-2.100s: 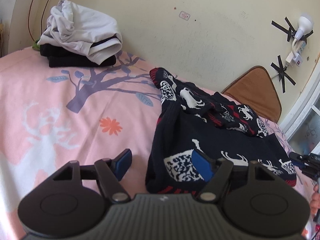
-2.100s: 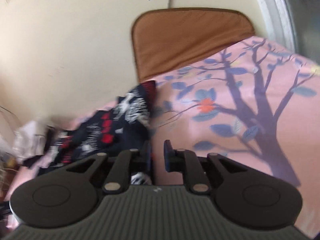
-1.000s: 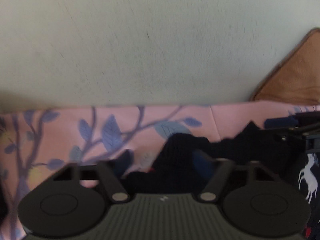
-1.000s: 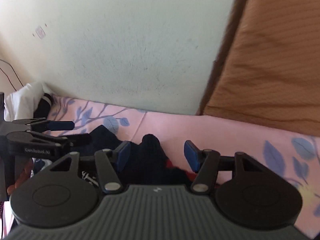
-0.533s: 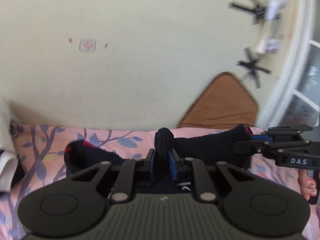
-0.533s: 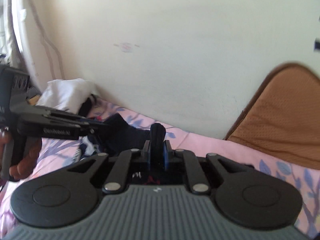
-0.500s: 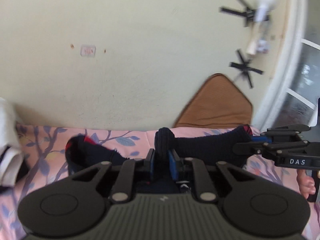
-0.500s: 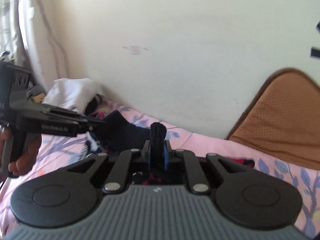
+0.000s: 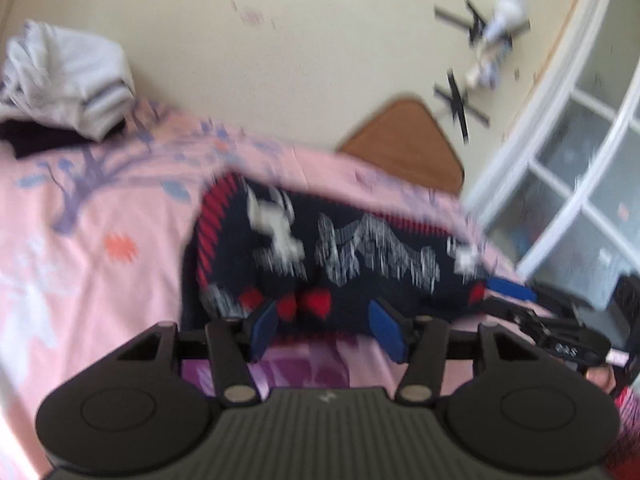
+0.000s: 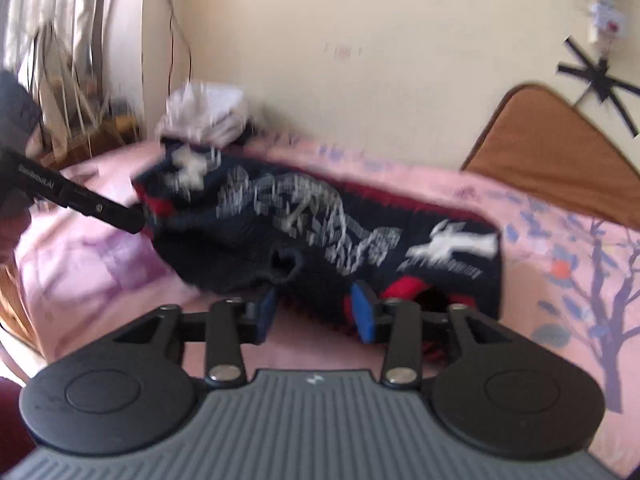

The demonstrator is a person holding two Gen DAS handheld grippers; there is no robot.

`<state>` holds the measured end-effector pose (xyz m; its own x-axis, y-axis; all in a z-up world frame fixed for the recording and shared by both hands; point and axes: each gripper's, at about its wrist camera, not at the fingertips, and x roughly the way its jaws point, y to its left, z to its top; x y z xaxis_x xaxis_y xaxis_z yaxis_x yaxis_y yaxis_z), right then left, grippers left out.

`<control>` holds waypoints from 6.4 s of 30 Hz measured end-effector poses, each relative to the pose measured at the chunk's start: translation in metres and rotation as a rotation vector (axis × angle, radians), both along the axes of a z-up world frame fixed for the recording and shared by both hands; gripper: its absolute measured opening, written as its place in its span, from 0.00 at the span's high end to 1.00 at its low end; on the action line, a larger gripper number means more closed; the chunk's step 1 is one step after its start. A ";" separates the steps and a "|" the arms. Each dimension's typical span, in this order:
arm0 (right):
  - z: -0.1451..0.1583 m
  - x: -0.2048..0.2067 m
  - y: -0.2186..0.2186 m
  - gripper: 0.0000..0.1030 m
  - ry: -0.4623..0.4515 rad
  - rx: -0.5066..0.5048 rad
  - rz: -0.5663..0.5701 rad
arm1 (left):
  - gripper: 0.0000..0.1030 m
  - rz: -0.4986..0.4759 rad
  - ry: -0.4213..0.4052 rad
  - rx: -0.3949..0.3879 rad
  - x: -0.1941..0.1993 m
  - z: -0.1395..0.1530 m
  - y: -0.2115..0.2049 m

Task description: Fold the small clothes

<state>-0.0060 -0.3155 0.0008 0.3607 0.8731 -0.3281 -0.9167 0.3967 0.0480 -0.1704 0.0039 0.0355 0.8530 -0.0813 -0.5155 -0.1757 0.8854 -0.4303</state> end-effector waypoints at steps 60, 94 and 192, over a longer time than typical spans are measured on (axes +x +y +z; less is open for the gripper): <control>-0.013 0.086 0.009 0.49 0.283 0.191 -0.137 | 0.66 0.008 -0.172 0.206 0.099 -0.021 -0.031; 0.020 0.090 0.049 0.75 0.593 0.246 -0.079 | 0.94 -0.069 0.065 -0.197 0.164 -0.061 -0.017; -0.054 0.078 0.161 0.09 0.606 0.144 0.071 | 0.00 -0.004 -0.008 -0.162 0.077 -0.063 0.082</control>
